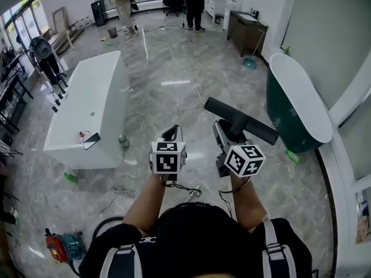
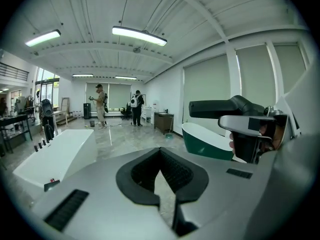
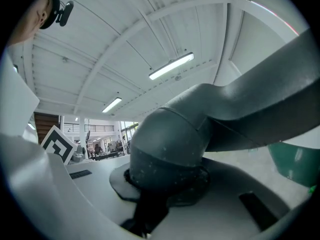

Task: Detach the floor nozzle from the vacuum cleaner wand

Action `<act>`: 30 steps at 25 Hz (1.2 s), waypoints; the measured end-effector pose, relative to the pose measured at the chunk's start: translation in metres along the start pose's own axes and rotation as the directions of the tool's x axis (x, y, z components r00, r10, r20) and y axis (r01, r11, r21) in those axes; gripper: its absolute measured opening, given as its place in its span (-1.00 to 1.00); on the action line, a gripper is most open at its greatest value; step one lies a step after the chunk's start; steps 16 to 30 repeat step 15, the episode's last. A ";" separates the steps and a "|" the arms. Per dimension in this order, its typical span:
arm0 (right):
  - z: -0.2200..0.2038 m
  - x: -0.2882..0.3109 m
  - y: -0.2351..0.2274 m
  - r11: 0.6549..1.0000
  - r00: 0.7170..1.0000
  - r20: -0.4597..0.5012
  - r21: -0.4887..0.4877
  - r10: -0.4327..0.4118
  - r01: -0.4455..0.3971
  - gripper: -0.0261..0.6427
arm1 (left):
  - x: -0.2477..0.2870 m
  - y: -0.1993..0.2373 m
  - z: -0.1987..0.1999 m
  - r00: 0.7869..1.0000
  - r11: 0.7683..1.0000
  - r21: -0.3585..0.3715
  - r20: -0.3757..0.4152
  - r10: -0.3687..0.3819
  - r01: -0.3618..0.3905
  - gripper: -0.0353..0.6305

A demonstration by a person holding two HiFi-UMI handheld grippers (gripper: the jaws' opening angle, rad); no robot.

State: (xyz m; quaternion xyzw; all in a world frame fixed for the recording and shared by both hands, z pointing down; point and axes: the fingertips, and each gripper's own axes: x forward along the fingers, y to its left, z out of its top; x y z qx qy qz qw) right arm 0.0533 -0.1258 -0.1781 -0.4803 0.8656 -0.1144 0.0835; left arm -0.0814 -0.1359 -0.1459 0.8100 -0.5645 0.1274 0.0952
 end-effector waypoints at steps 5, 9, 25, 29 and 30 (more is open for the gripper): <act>-0.001 0.000 -0.010 1.000 1.000 -0.003 0.002 0.008 -0.008 -0.66 | 0.005 -0.011 0.003 1.000 1.000 0.021 0.008 -0.001 0.000 -0.88; -0.001 0.001 -0.012 1.000 1.000 0.004 0.000 0.013 -0.013 -0.66 | 0.006 -0.014 0.002 1.000 1.000 0.021 0.011 -0.012 0.011 -0.88; -0.009 0.000 -0.016 0.999 1.000 -0.019 -0.051 -0.014 0.013 -0.66 | 0.018 -0.011 -0.012 1.000 0.999 0.029 -0.028 -0.015 0.016 -0.88; -0.009 0.000 -0.016 0.999 1.000 -0.019 -0.051 -0.014 0.013 -0.66 | 0.018 -0.011 -0.012 1.000 0.999 0.029 -0.028 -0.015 0.016 -0.88; -0.009 0.000 -0.016 0.999 1.000 -0.019 -0.051 -0.014 0.013 -0.66 | 0.018 -0.011 -0.012 1.000 0.999 0.029 -0.028 -0.015 0.016 -0.88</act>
